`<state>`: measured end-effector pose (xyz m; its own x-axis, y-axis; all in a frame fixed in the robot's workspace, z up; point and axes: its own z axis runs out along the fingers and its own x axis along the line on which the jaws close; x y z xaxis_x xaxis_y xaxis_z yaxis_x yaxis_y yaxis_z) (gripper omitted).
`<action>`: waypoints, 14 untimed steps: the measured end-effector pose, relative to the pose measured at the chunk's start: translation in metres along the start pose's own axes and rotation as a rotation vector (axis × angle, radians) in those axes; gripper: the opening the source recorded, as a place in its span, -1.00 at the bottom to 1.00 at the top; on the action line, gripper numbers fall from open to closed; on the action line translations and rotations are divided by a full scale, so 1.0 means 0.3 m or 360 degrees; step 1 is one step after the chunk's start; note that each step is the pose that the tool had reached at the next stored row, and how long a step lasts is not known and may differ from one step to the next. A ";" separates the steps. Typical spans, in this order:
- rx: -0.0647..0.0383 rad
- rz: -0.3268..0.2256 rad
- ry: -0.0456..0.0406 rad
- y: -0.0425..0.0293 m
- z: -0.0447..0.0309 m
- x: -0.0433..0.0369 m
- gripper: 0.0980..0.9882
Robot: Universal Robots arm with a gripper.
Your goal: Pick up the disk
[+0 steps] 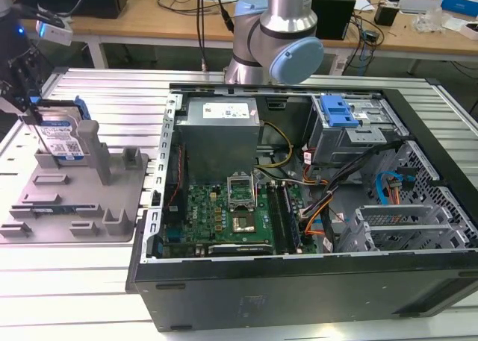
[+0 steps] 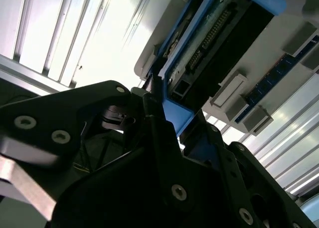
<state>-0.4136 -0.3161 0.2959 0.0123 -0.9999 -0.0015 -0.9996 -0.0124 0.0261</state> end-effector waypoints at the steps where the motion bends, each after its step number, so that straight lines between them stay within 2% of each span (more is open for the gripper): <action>1: 0.0000 0.0000 0.0000 0.000 0.000 0.002 -0.39; 5: 0.0001 0.0001 0.0000 0.000 -0.004 0.015 -0.39; 9: 0.0000 0.0002 0.0000 0.001 -0.044 0.015 -0.39; 14: 0.0000 0.0002 0.0000 0.004 -0.123 0.015 -0.39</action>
<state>-0.4136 -0.3207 0.3327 0.0114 -0.9999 -0.0017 -0.9996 -0.0114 0.0259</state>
